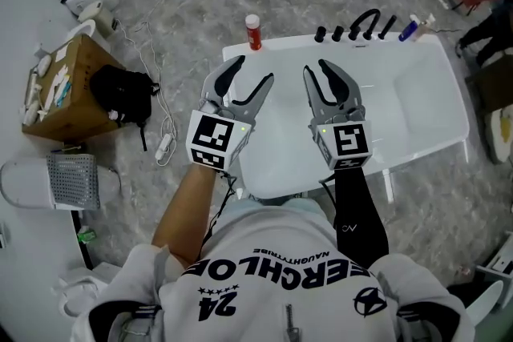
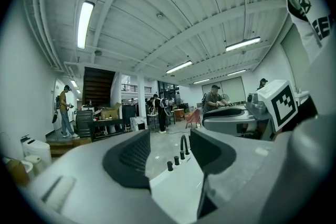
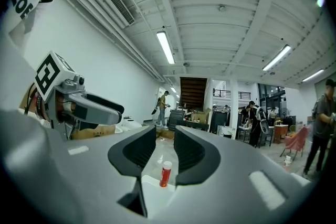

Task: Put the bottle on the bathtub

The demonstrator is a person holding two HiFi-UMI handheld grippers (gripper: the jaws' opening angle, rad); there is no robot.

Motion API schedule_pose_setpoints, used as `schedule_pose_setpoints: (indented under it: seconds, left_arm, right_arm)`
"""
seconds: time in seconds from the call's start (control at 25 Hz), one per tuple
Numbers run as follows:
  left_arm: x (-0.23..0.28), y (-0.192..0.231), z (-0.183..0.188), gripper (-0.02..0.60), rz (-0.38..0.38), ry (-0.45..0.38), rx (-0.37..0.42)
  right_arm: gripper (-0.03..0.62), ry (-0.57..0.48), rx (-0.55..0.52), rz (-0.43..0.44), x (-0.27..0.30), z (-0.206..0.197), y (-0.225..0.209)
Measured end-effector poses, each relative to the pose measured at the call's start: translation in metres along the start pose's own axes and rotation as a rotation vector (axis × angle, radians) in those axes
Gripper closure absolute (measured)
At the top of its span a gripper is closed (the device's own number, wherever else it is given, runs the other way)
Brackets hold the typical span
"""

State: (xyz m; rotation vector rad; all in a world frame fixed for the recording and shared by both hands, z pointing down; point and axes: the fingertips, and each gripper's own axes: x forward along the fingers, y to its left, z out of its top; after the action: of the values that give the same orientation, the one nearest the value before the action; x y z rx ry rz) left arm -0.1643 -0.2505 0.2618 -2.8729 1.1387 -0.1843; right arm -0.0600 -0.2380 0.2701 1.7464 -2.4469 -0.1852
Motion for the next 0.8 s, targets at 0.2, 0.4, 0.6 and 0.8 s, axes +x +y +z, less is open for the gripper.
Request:
schedule_pose_setpoints:
  seconds: [0.2, 0.4, 0.6, 0.8]
  left_arm:
    - [-0.021, 0.019, -0.001, 0.346, 0.048, -0.002, 0.002]
    - [-0.036, 0.025, 0.003, 0.482, 0.081, -0.013, 0.005]
    - [-0.05, 0.032, 0.006, 0.483, 0.098, -0.034, 0.004]
    - [-0.059, 0.035, 0.01, 0.483, 0.12, -0.043, 0.007]
  right_arm:
    - [0.52, -0.035, -0.003, -0.014, -0.004, 0.011, 0.018]
    - [0.565, -0.018, 0.005, 0.014, -0.008, 0.015, 0.034]
    - [0.565, -0.05, 0.042, 0.039, -0.01, 0.024, 0.046]
    - [0.566, -0.036, 0.033, 0.031, -0.015, 0.019, 0.047]
